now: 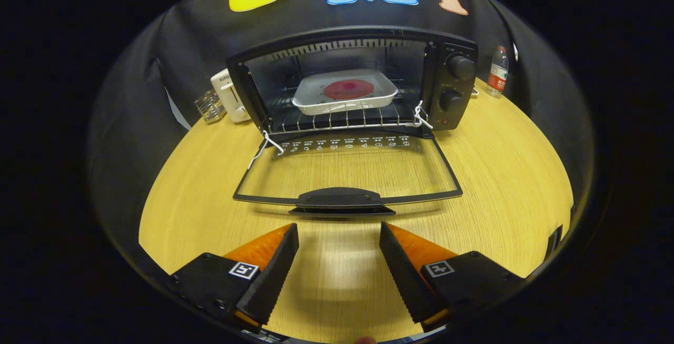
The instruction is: Open the toaster oven, put the food inside, and close the toaster oven door.
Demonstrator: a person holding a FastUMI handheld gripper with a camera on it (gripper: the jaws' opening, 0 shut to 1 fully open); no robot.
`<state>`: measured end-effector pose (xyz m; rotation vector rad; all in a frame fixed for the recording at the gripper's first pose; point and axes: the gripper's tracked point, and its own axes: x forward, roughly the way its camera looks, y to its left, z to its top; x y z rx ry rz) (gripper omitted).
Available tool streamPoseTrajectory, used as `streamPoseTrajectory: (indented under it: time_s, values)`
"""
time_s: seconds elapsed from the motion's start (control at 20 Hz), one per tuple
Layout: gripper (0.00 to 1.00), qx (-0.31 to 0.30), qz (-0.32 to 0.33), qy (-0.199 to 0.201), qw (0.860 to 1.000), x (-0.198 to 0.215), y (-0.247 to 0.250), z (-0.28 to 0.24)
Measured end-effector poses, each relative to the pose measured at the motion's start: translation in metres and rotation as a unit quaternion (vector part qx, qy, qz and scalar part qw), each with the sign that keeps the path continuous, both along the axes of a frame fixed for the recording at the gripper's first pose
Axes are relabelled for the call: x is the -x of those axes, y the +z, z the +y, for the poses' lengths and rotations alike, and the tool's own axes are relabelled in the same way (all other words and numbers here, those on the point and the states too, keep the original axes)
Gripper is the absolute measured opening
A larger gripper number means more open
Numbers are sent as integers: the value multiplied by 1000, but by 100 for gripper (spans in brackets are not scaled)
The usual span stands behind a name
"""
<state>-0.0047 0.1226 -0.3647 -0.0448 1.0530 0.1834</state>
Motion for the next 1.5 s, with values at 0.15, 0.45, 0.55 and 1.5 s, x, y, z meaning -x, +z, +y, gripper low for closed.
streamPoseTrajectory:
  time_s: [0.15, 0.45, 0.55, 1.5]
  values:
    - [98, 22, 17, 7, 1000, -1, -12, -4]
    - [98, 60, 17, 8, 998, -9, -22, -7]
    - [98, 62, 11, 2, 998, -11, -21, -6]
    - [97, 85, -108, 7, 990, -29, 41, 0]
